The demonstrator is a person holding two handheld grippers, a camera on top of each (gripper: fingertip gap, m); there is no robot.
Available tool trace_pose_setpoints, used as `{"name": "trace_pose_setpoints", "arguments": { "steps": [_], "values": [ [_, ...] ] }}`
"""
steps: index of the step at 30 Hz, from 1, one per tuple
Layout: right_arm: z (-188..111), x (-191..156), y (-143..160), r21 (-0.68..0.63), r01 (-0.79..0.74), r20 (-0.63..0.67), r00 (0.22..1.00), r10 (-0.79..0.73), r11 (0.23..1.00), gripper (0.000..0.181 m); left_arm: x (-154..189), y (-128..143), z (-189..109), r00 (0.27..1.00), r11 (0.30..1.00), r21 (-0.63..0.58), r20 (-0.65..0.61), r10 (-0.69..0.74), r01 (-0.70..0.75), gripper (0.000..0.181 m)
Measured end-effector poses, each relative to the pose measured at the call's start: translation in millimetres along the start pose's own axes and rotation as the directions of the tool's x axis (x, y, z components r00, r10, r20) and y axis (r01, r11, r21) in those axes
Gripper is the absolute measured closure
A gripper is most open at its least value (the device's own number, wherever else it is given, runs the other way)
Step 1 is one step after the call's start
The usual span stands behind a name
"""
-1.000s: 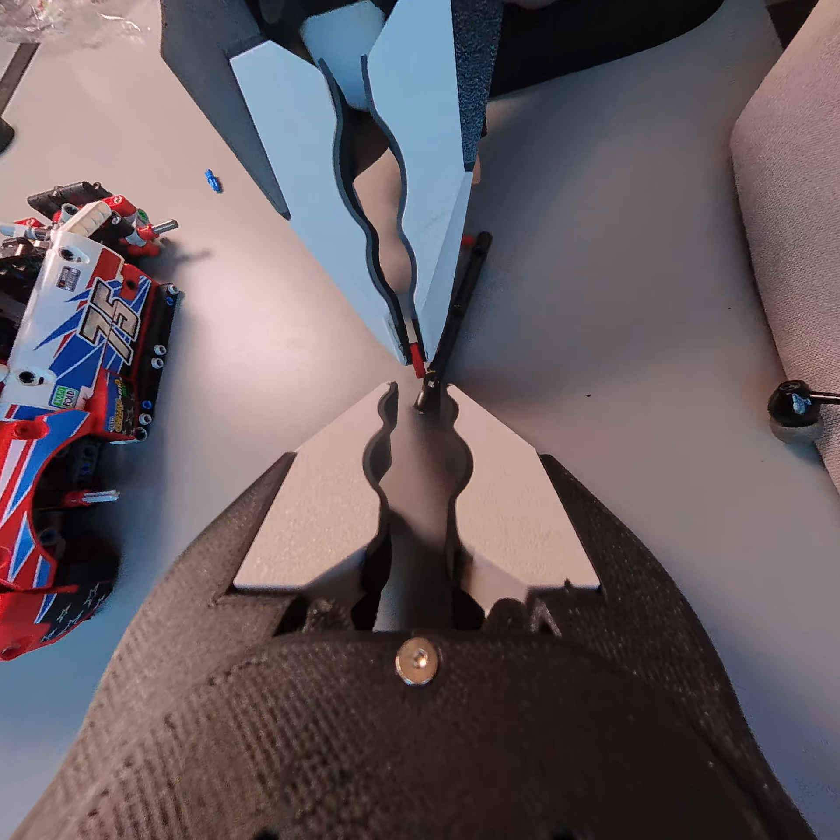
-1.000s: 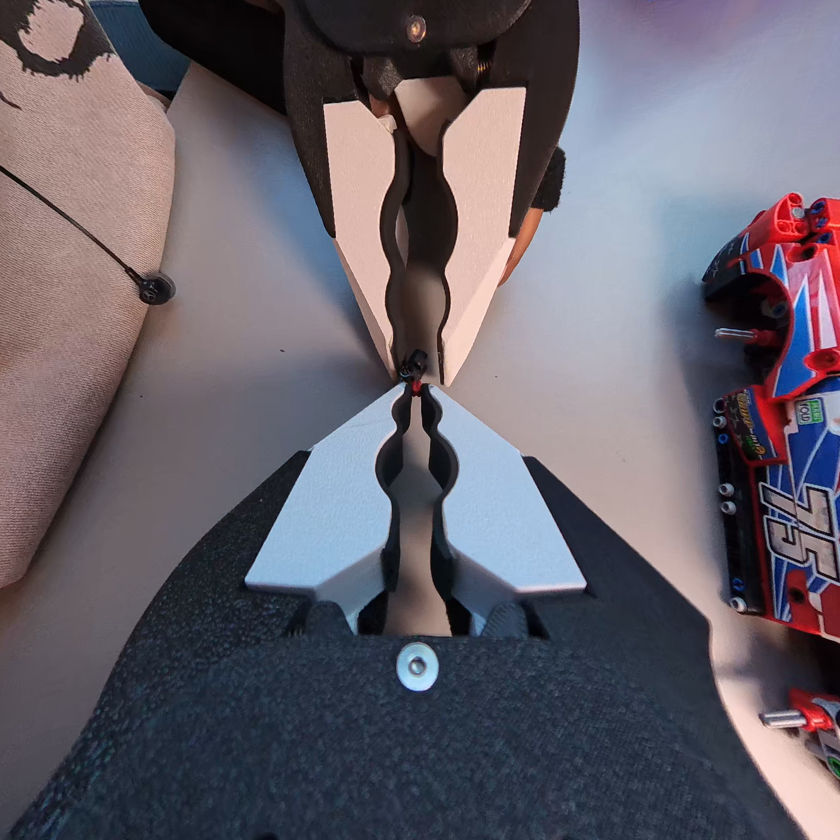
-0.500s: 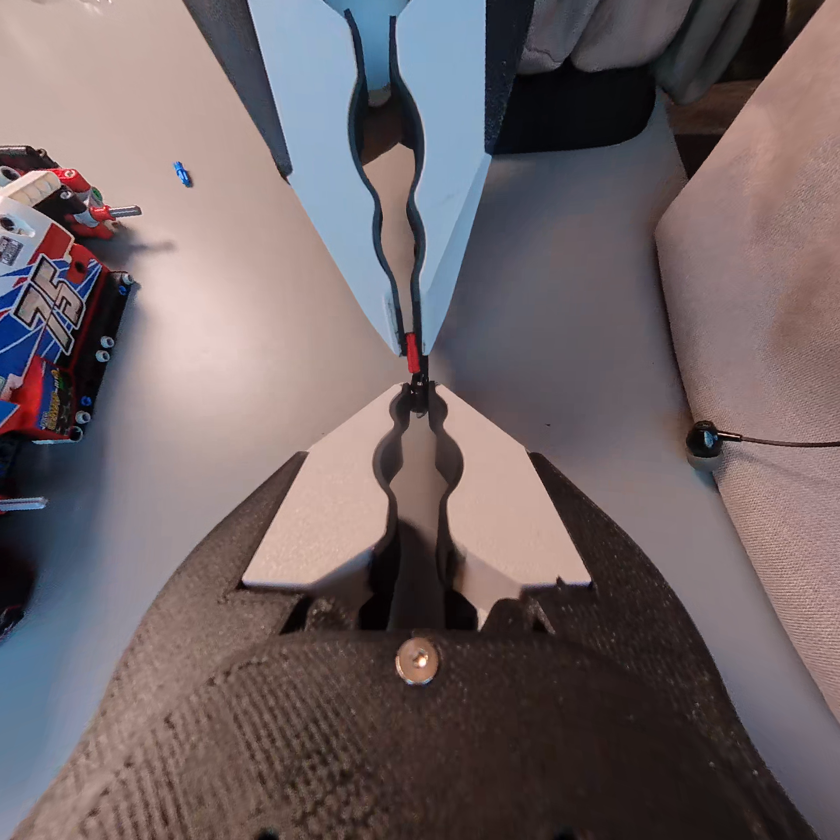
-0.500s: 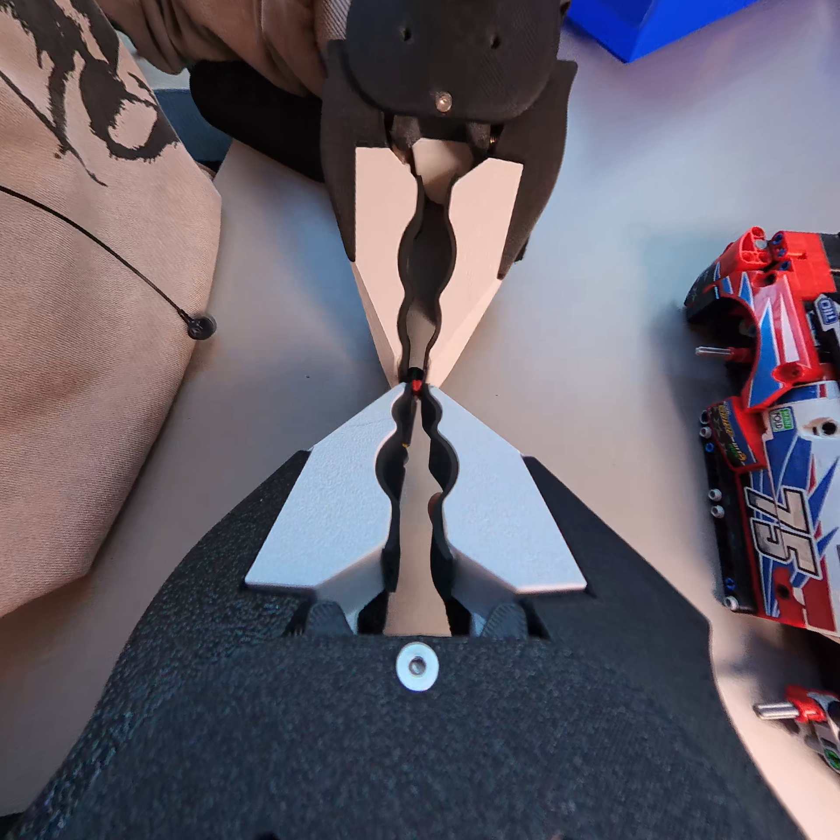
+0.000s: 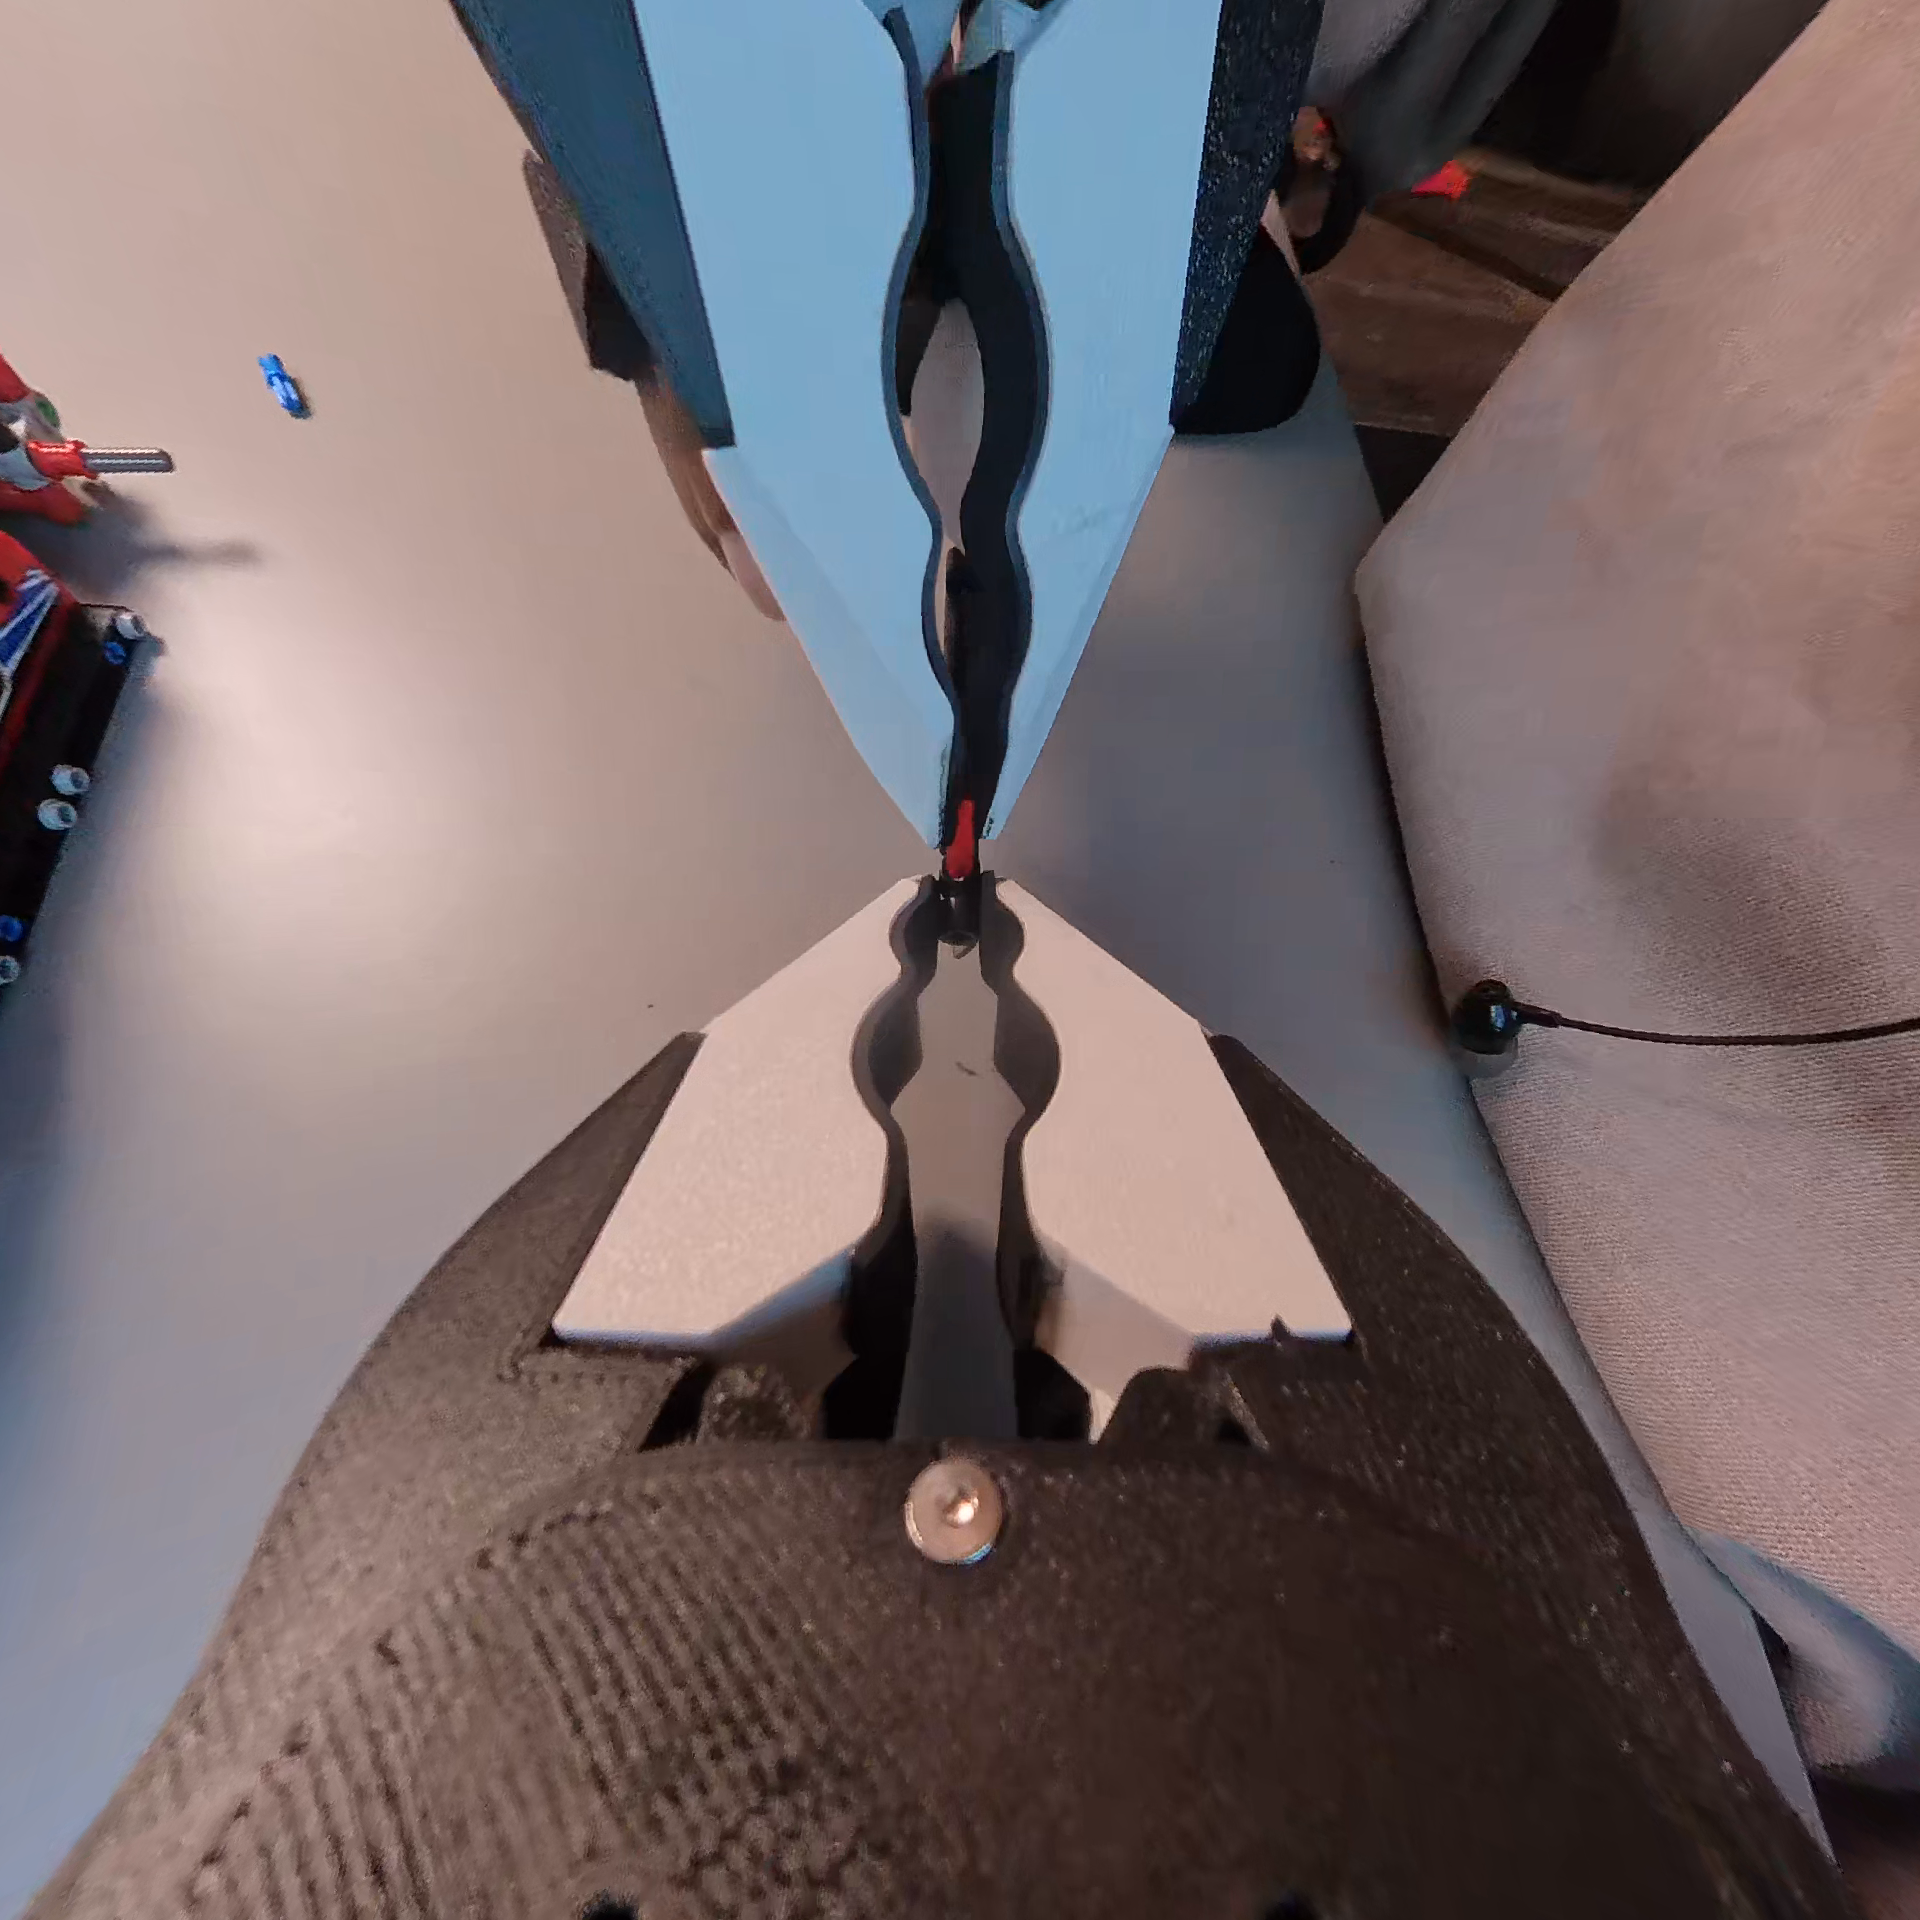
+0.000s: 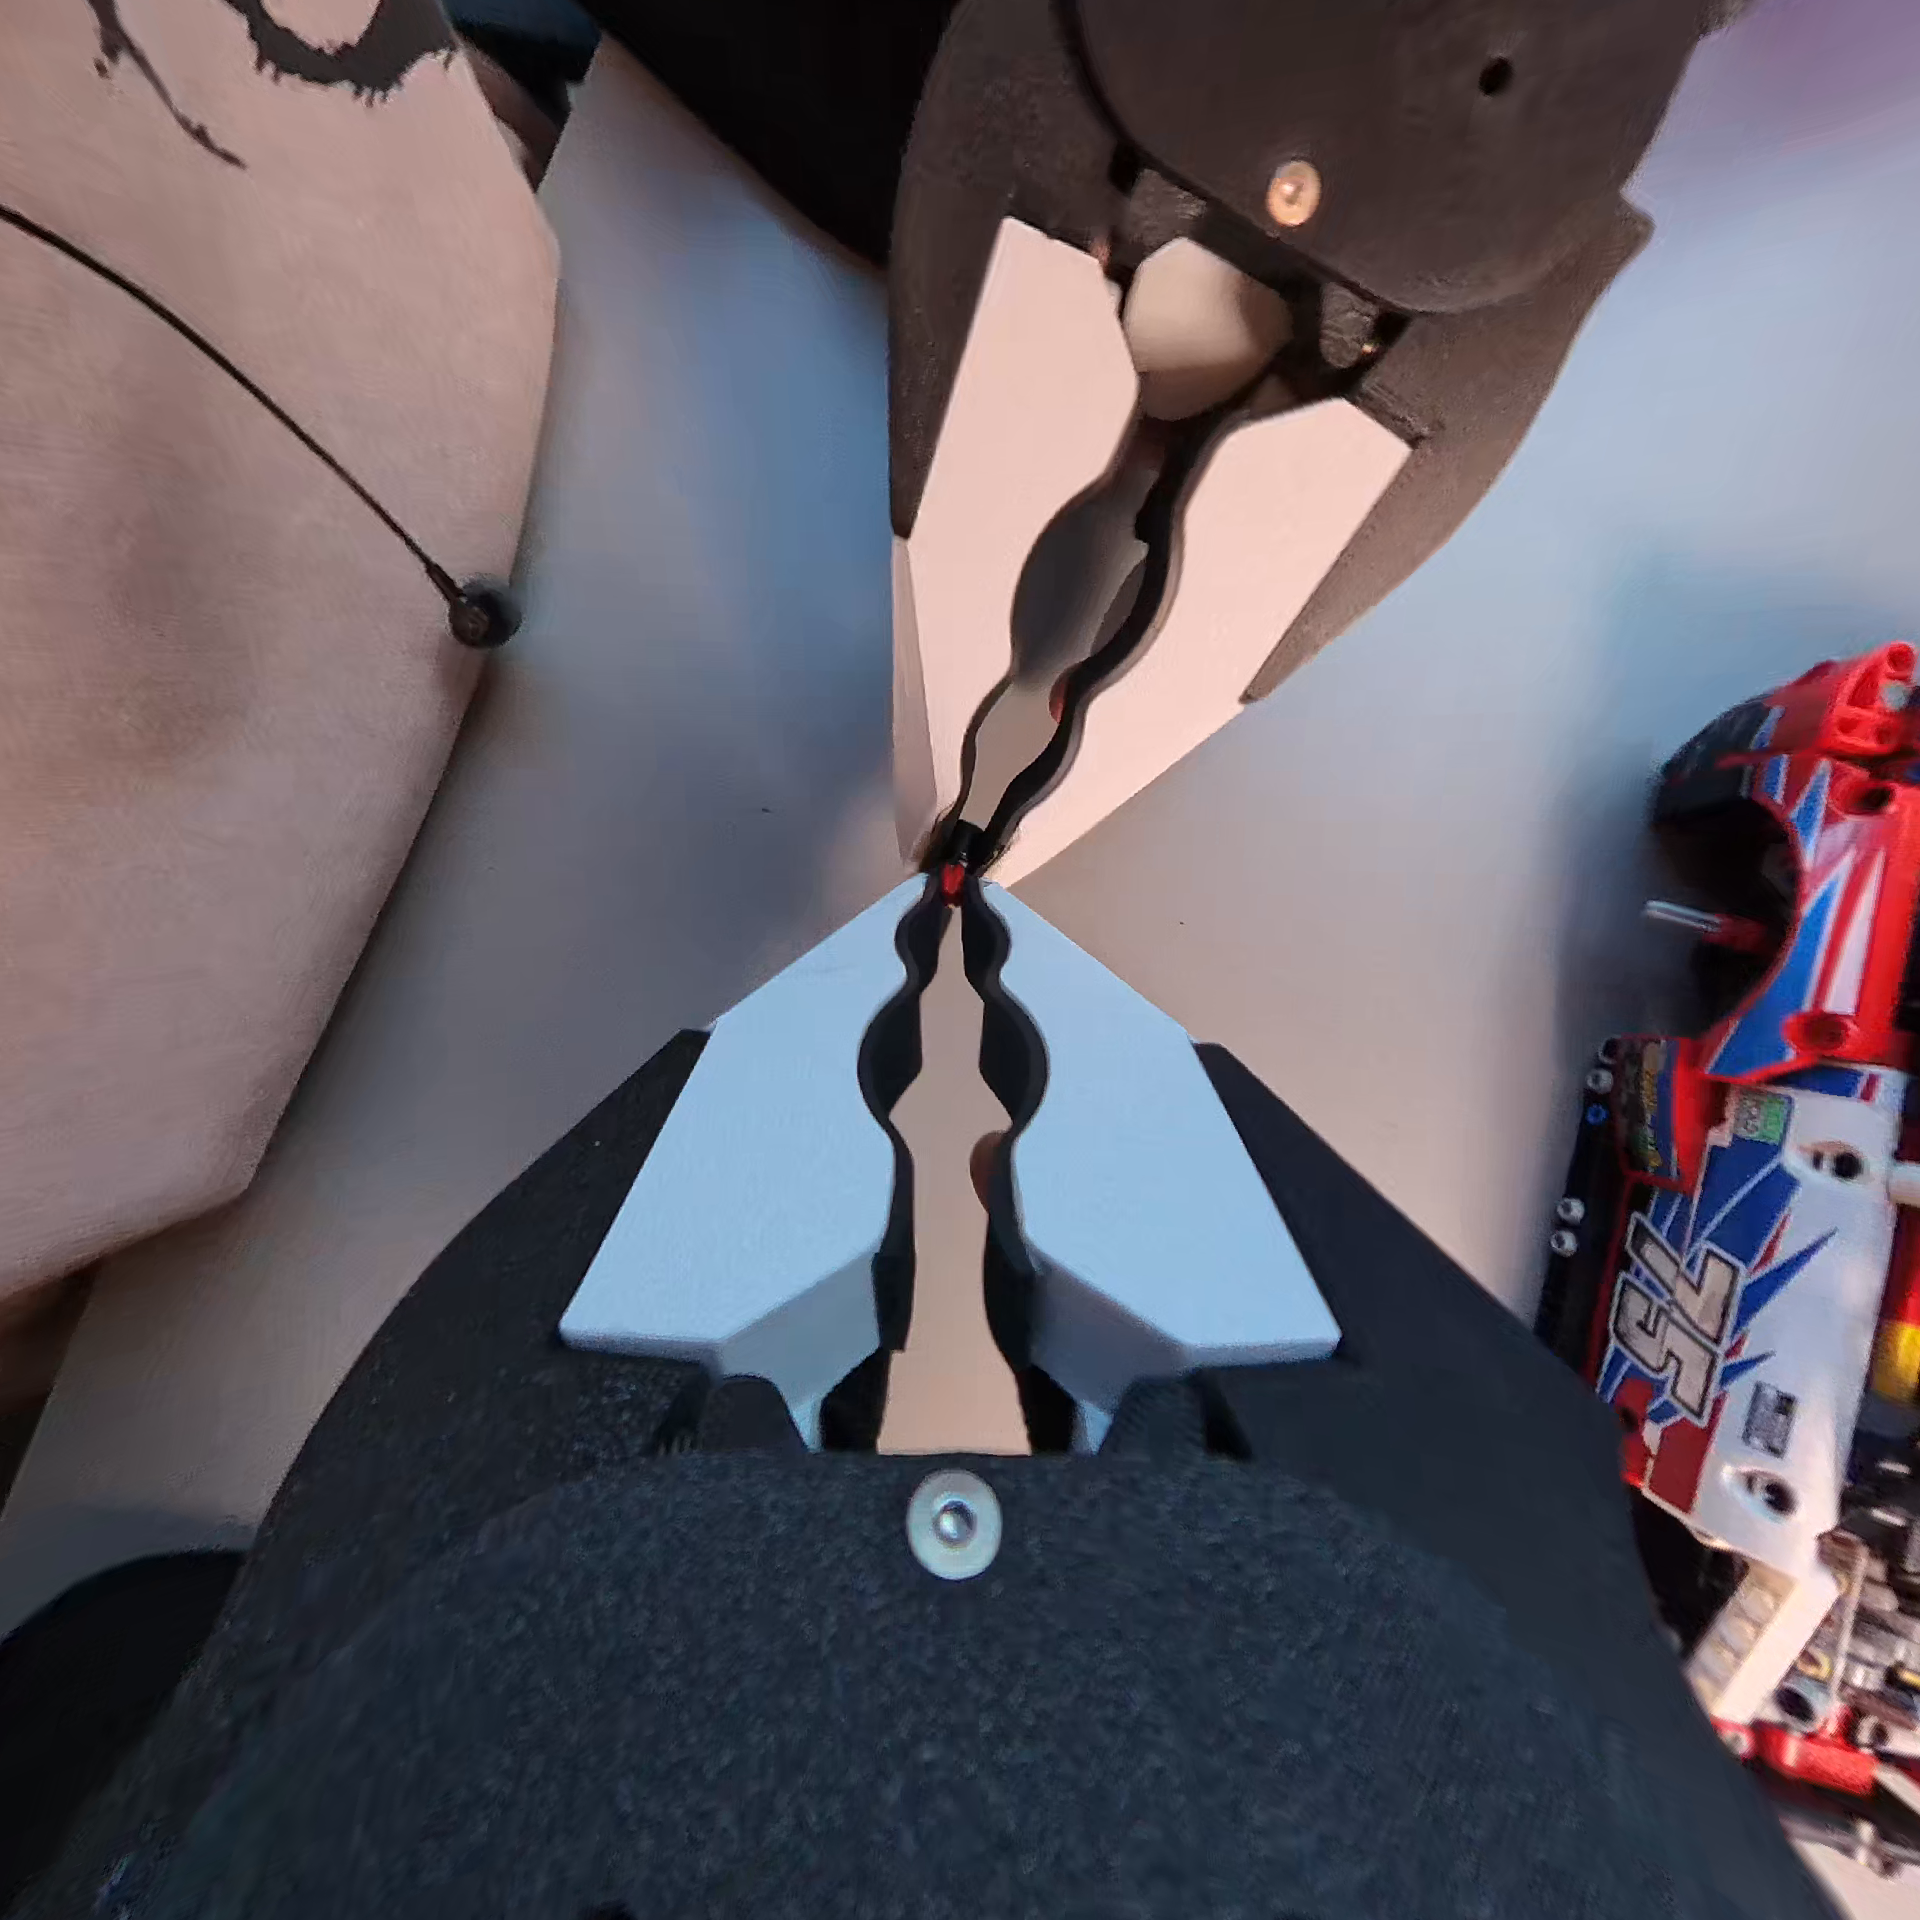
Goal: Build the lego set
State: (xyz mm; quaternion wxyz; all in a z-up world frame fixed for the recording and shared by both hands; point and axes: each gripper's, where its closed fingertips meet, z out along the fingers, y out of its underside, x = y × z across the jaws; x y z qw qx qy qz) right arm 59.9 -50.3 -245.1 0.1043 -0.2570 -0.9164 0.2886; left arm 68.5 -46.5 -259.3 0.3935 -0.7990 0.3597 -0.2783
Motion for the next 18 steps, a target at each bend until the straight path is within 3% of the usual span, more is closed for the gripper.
{"name": "trace_pose_setpoints", "arguments": {
  "steps": [1,8,18],
  "values": [
    [0.6,-2.1,0.4,-0.03,0.025,0.018,1.0,-0.024,0.999,0.18,2.0,0.6,1.0,1.0,1.0,-0.003,-0.02,-0.006,0.006,0.176],
    [11.3,-12.0,8.4,-0.215,0.211,0.158,0.971,-0.179,0.954,0.179,8.2,10.8,10.4,0.995,0.998,-0.062,-0.099,0.01,-0.016,0.176],
    [18.5,-12.3,10.4,-0.298,0.317,0.228,0.94,-0.255,0.9,0.18,7.5,17.0,11.6,0.994,0.992,-0.101,-0.086,0.064,-0.072,0.176]
  ]
}}
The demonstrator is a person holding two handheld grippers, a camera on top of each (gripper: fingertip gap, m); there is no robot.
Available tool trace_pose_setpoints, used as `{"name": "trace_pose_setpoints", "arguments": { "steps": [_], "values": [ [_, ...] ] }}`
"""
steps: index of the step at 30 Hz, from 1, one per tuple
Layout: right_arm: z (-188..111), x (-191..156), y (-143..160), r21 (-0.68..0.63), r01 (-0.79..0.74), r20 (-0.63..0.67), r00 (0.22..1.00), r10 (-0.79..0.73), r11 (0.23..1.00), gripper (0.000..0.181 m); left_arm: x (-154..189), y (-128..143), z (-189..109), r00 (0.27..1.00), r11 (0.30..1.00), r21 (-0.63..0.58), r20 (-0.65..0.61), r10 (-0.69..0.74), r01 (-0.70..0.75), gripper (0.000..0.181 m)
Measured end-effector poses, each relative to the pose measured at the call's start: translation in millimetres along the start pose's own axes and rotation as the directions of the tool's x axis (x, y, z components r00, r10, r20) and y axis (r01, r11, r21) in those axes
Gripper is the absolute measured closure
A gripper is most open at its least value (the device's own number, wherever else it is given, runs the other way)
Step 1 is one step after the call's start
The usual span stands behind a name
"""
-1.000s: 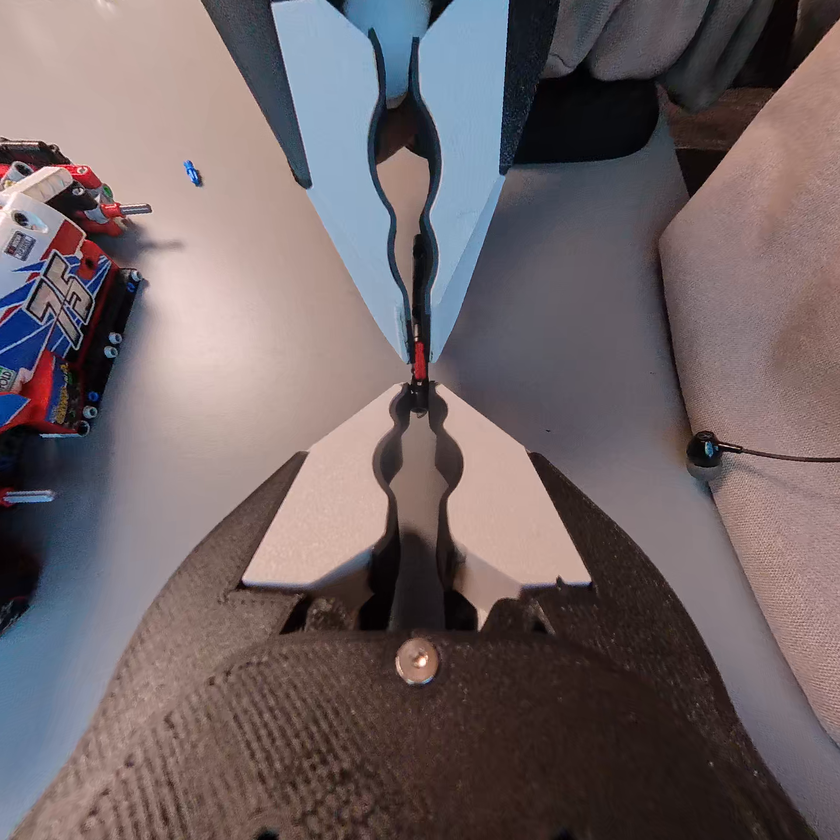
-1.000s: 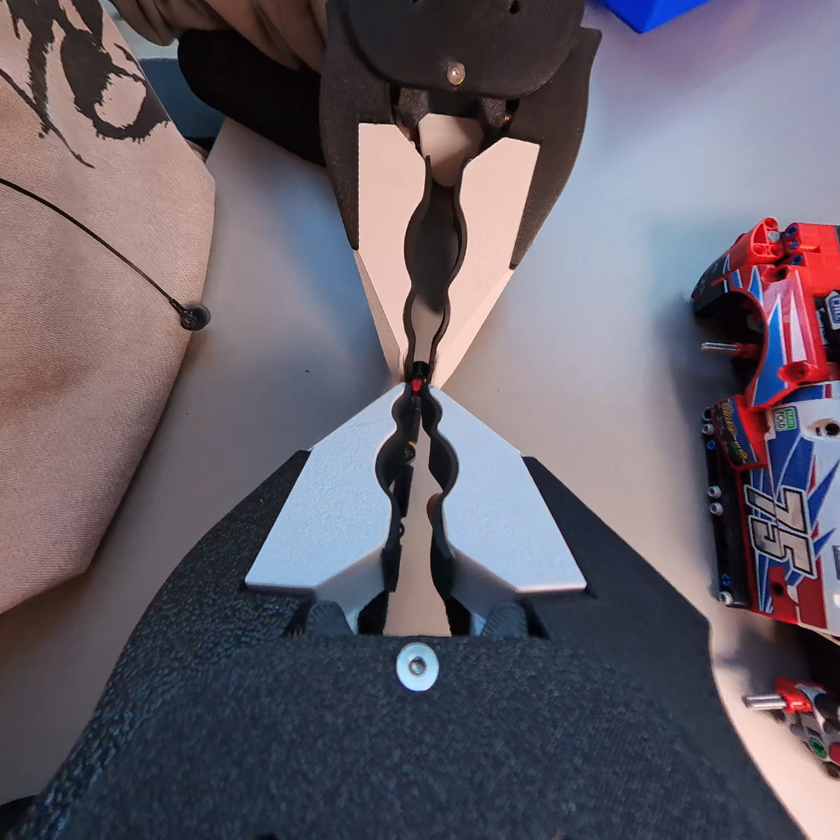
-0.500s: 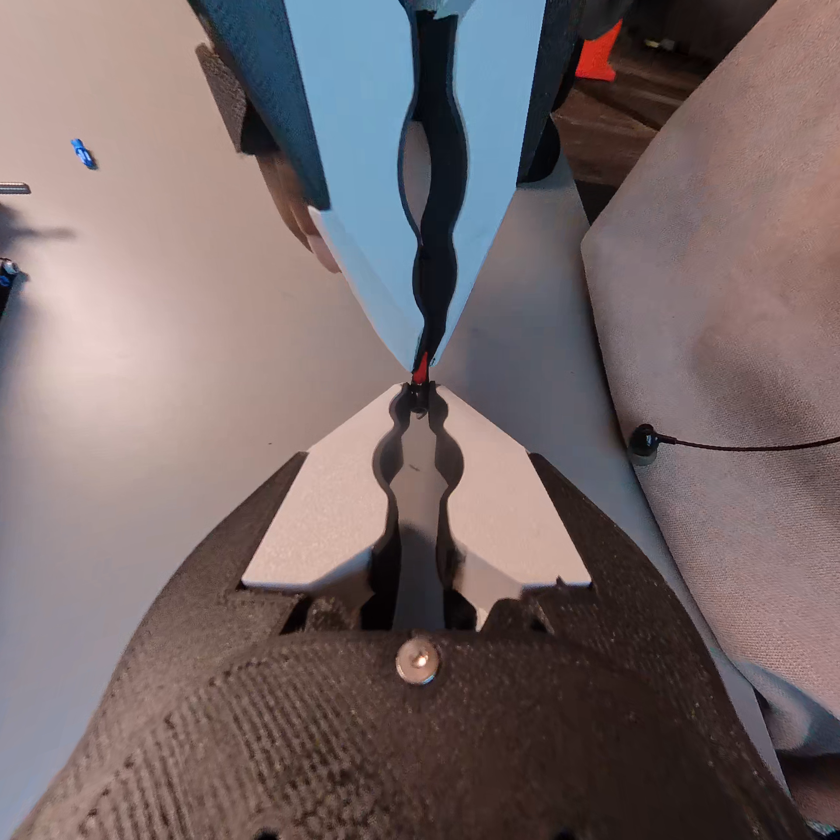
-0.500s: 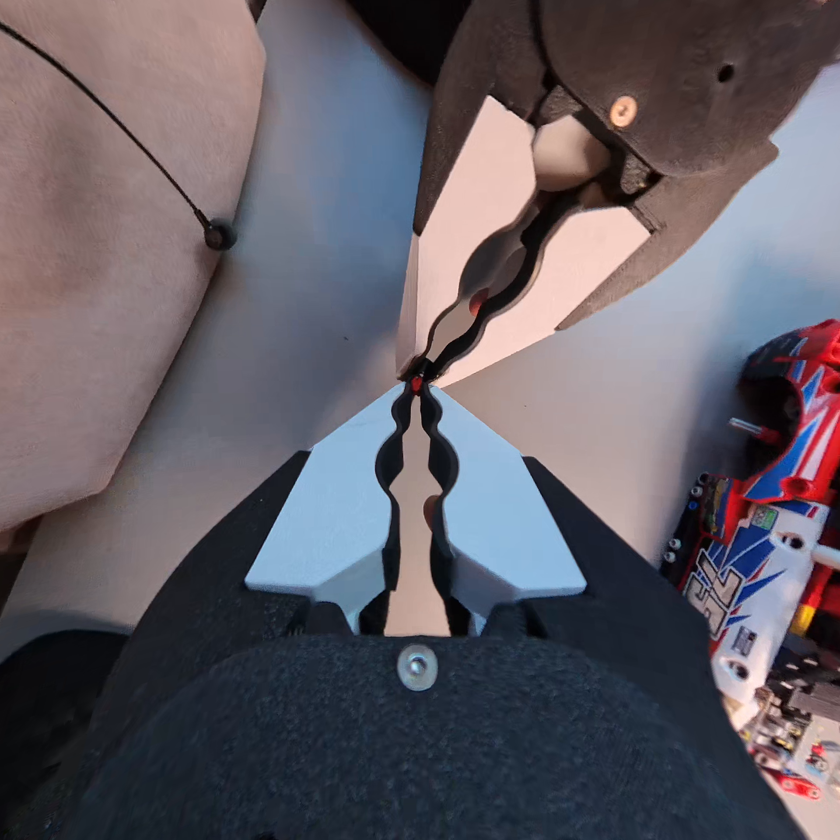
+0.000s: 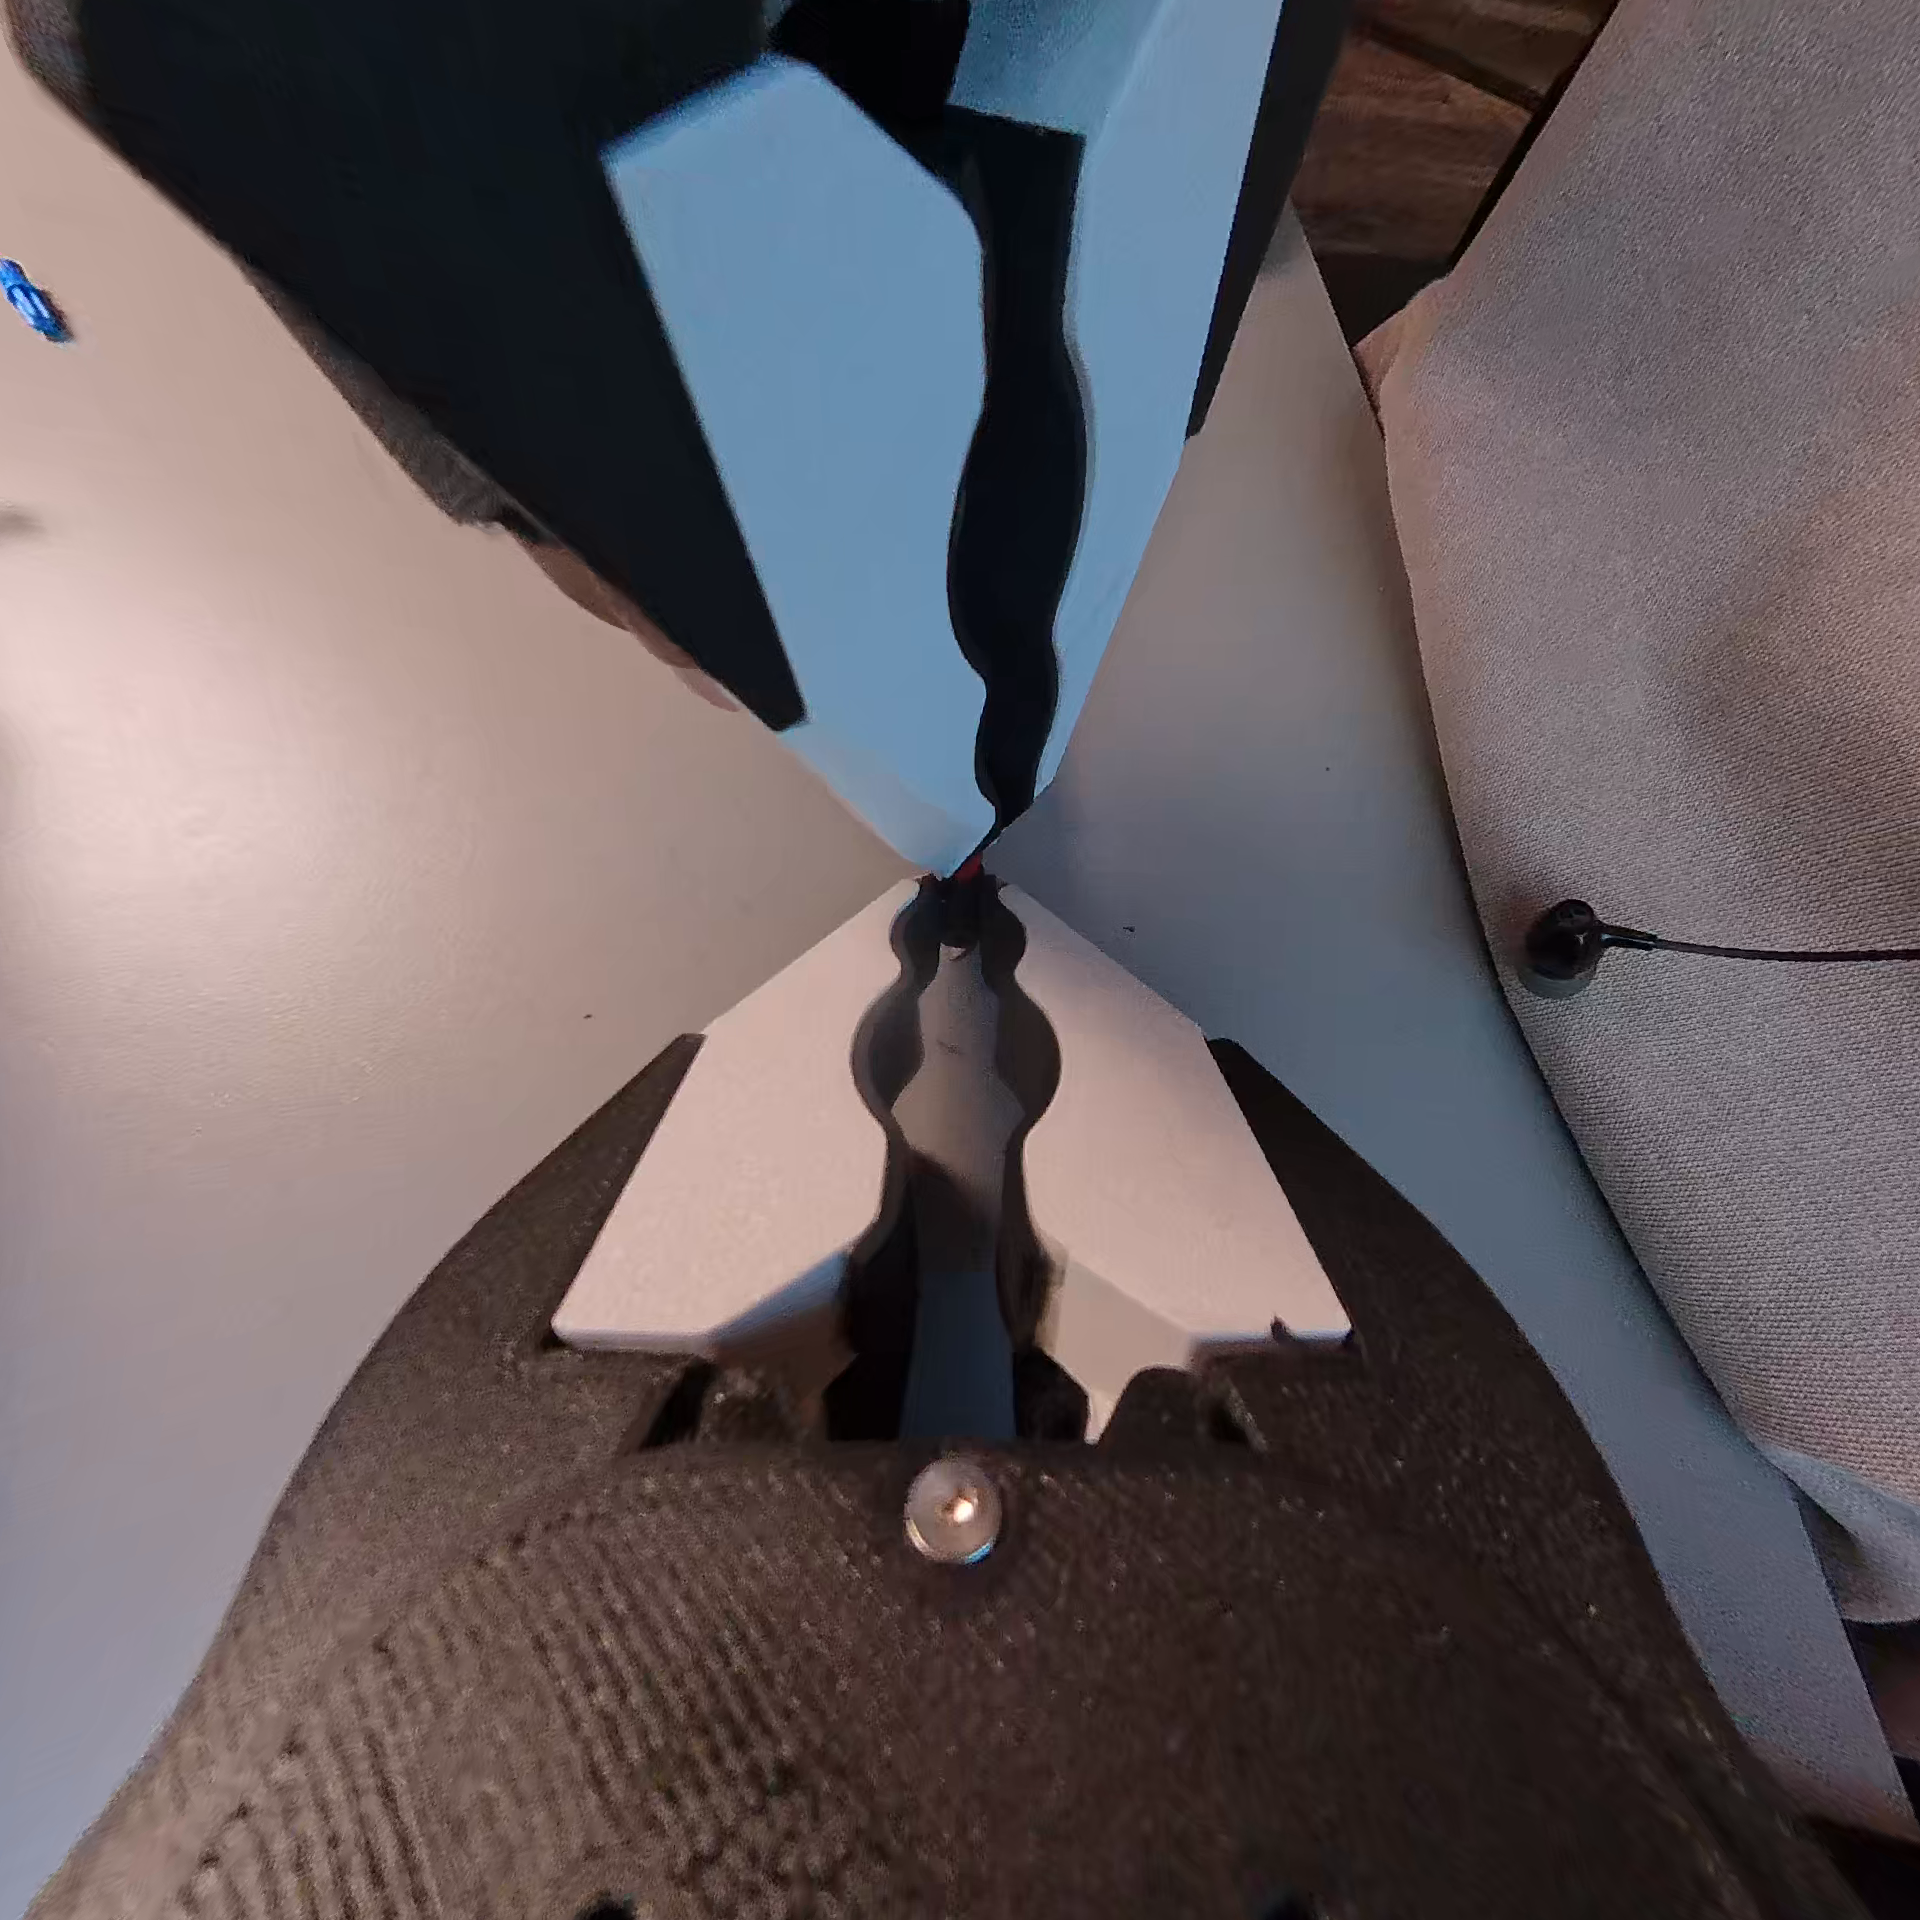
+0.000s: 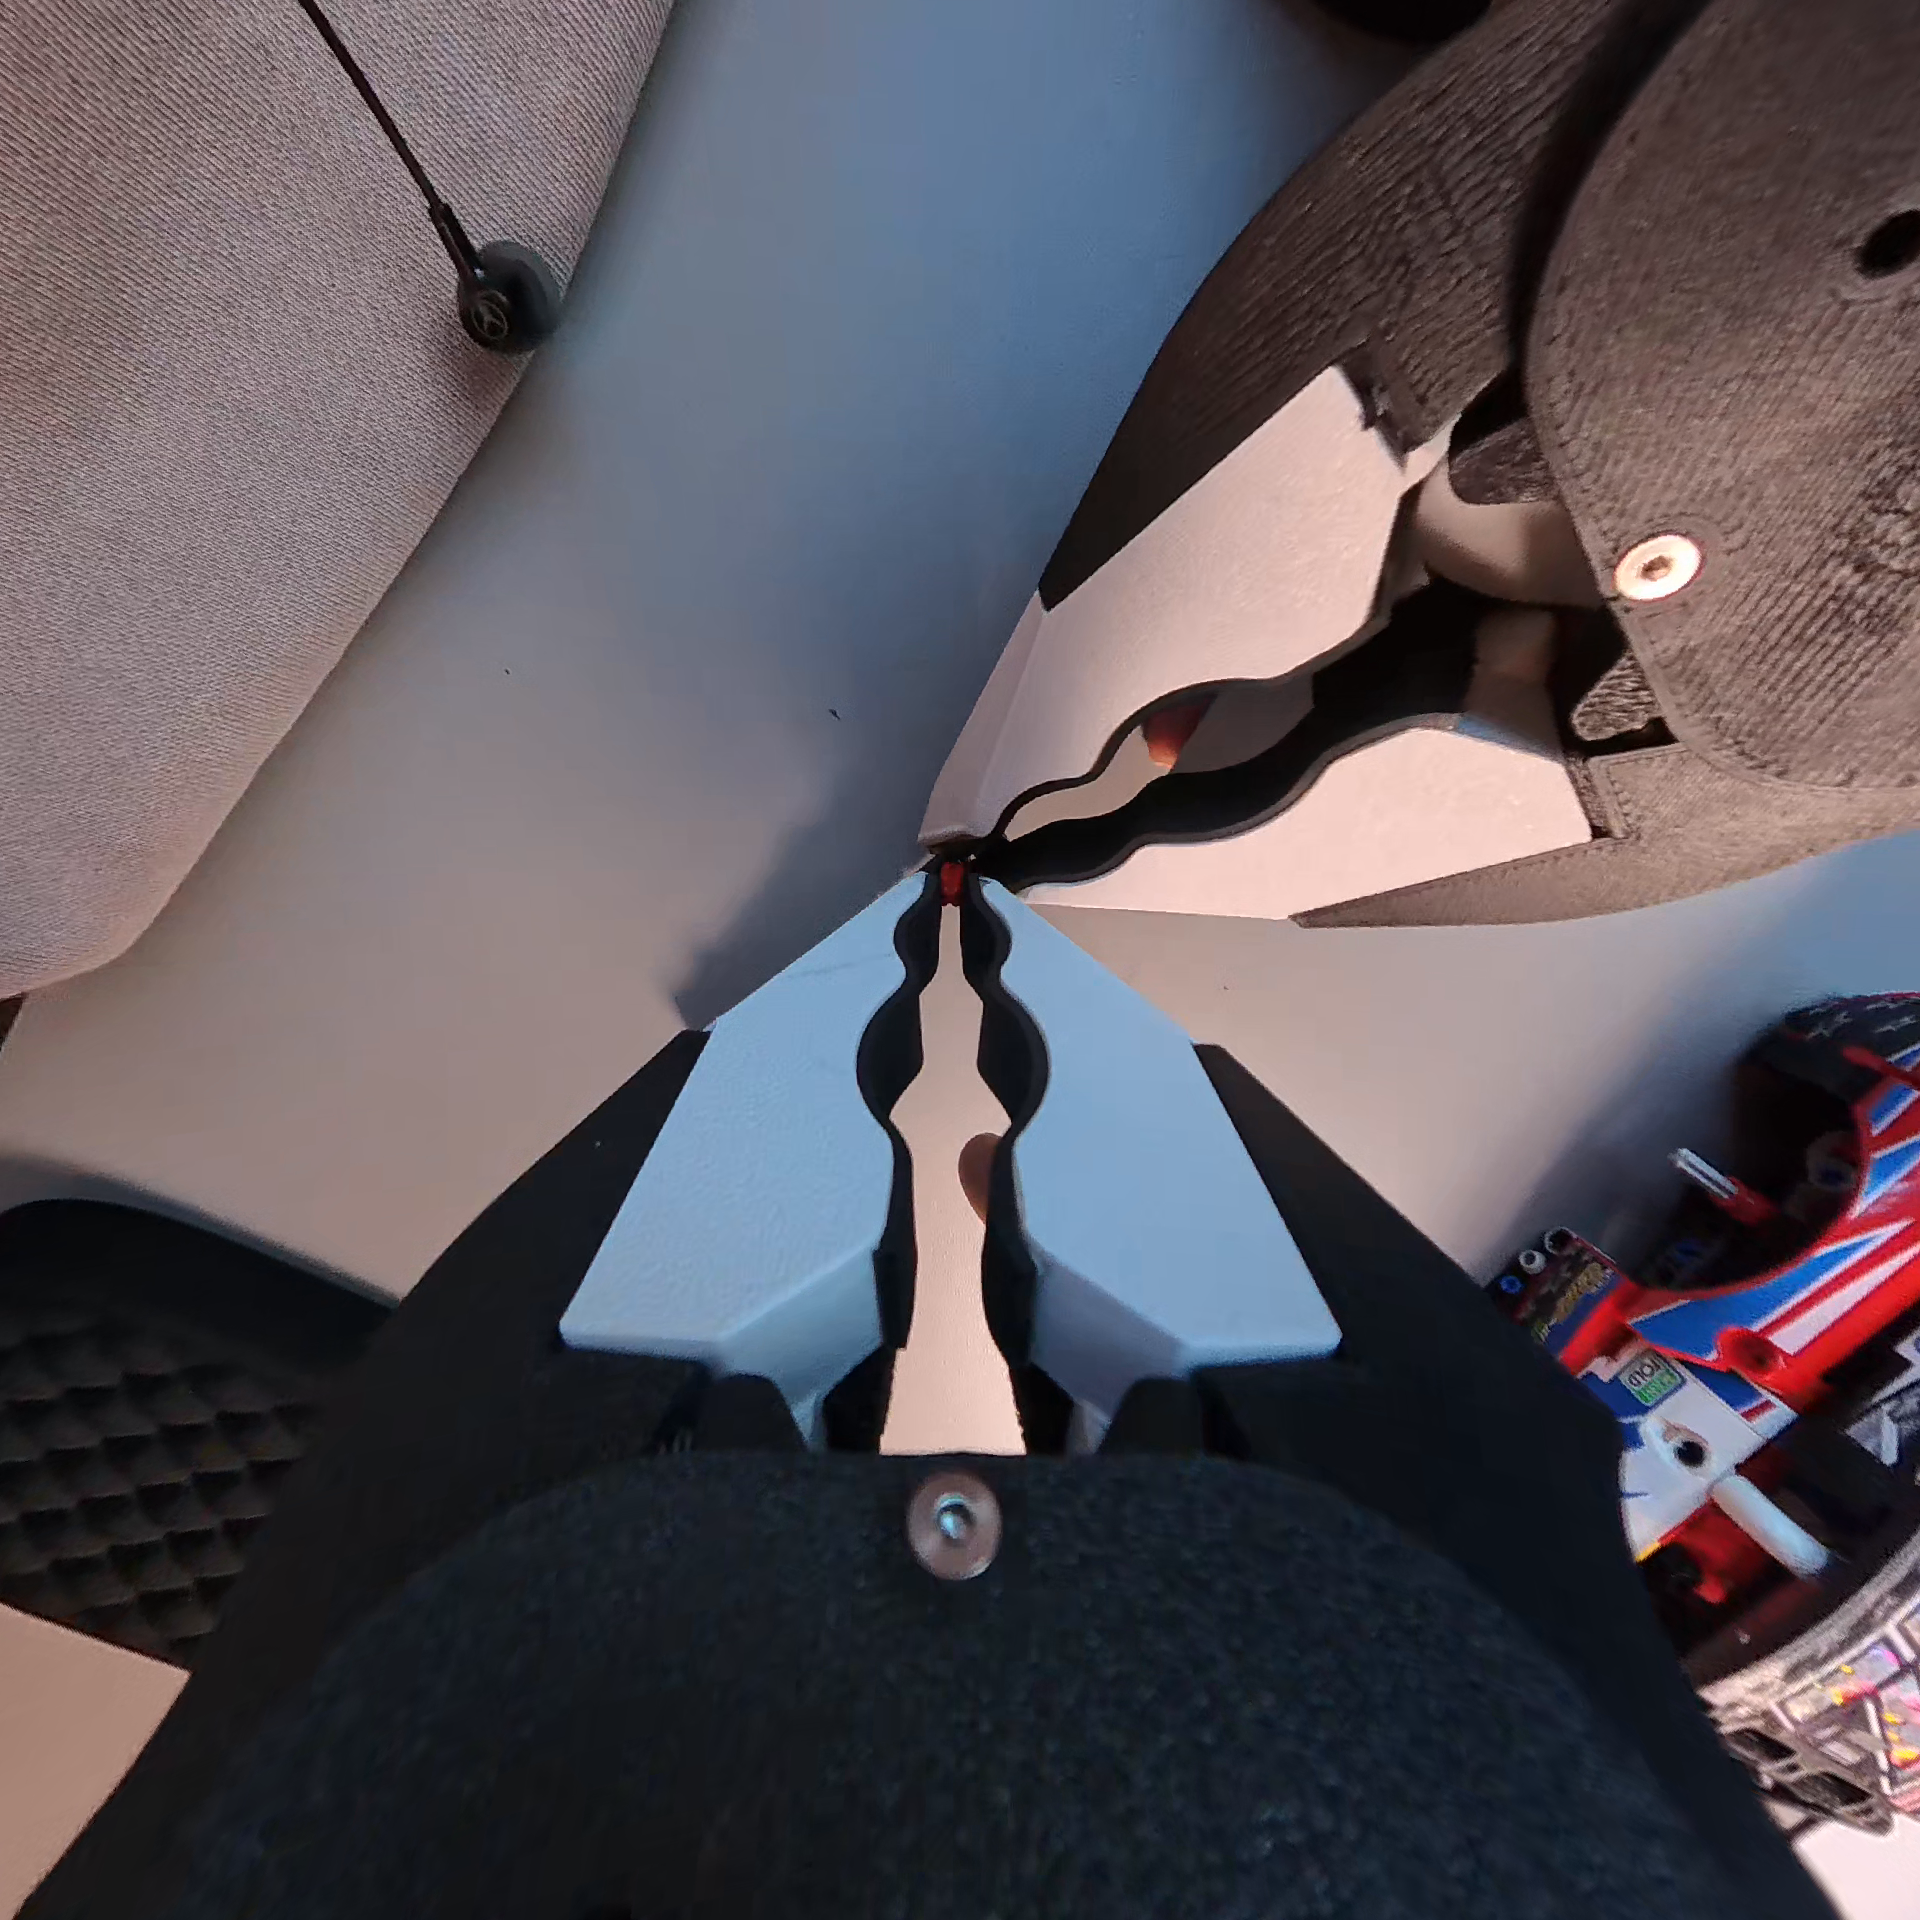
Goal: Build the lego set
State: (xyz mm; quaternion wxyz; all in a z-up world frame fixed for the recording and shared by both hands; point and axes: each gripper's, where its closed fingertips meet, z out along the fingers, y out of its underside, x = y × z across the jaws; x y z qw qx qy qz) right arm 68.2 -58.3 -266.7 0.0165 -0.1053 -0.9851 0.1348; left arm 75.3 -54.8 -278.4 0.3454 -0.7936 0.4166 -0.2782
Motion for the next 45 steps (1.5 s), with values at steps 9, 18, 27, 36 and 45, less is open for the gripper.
{"name": "trace_pose_setpoints", "arguments": {
  "steps": [9,18,27,36,45],
  "values": [
    [4.1,-0.2,-1.1,-0.05,0.001,-0.014,1.0,-0.002,0.999,0.18,1.5,3.1,1.0,1.0,0.999,-0.021,0.005,0.026,-0.026,0.177],
    [4.1,1.2,1.6,-0.049,-0.04,-0.064,0.997,0.036,0.998,0.18,0.0,2.8,-0.3,0.999,0.999,-0.007,0.037,0.04,-0.04,0.176],
    [4.2,1.6,2.8,-0.048,-0.066,-0.048,0.997,0.064,0.997,0.18,-2.4,6.3,-6.1,0.998,0.999,-0.005,0.056,0.042,-0.042,0.176],
    [6.7,-1.2,-0.3,-0.14,-0.013,0.006,1.0,0.014,0.99,0.18,-3.5,4.7,-4.5,0.999,1.0,-0.003,0.026,-0.029,0.029,0.178],
    [2.6,-3.5,1.8,-0.068,-0.108,0.032,0.993,0.11,0.992,0.18,0.9,1.1,-4.9,0.999,0.999,0.025,0.001,-0.032,0.032,0.176]
  ]
}}
